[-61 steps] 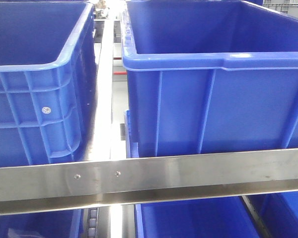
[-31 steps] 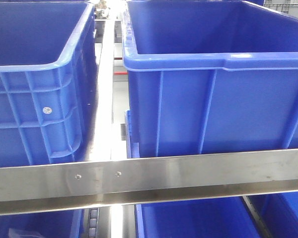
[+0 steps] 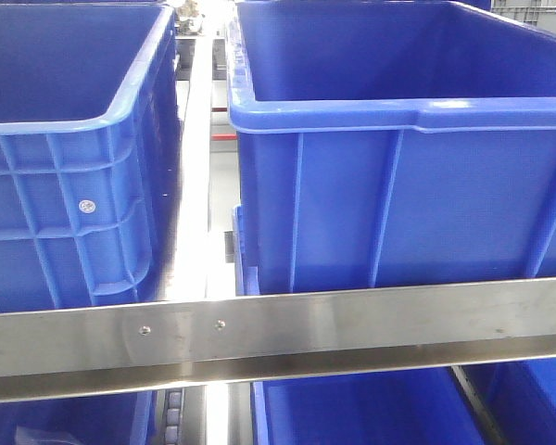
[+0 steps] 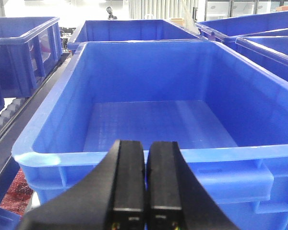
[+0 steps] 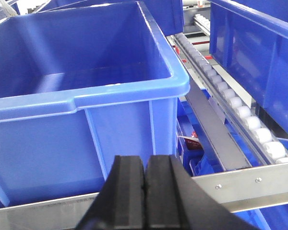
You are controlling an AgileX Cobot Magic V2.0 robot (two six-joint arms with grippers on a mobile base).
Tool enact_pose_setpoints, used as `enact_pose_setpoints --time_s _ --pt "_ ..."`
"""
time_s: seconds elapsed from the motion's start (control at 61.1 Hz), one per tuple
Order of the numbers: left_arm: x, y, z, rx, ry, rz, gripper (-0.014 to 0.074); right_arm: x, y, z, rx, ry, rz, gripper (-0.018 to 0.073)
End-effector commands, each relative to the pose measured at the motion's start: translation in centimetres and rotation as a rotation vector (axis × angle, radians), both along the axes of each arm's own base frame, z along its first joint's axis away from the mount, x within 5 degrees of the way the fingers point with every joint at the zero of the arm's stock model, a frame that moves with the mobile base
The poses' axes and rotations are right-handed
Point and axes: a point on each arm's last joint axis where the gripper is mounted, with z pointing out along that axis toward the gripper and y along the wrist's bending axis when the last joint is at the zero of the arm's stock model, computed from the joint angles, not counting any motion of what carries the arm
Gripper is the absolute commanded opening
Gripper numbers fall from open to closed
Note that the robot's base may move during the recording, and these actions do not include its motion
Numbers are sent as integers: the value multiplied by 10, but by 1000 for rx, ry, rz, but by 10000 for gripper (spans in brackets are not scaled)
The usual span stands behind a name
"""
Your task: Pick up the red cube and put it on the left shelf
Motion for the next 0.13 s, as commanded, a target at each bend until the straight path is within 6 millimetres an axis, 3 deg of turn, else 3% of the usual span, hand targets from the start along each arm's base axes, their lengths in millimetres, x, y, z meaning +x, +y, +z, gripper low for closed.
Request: enact_pose_setpoints --time_s 0.0,0.115 --pt "-1 0 0 -1 -76 2 102 -3 -1 14 -9 -121 -9 51" --pt "-1 0 0 -1 -76 2 102 -3 -1 14 -9 -121 -9 51"
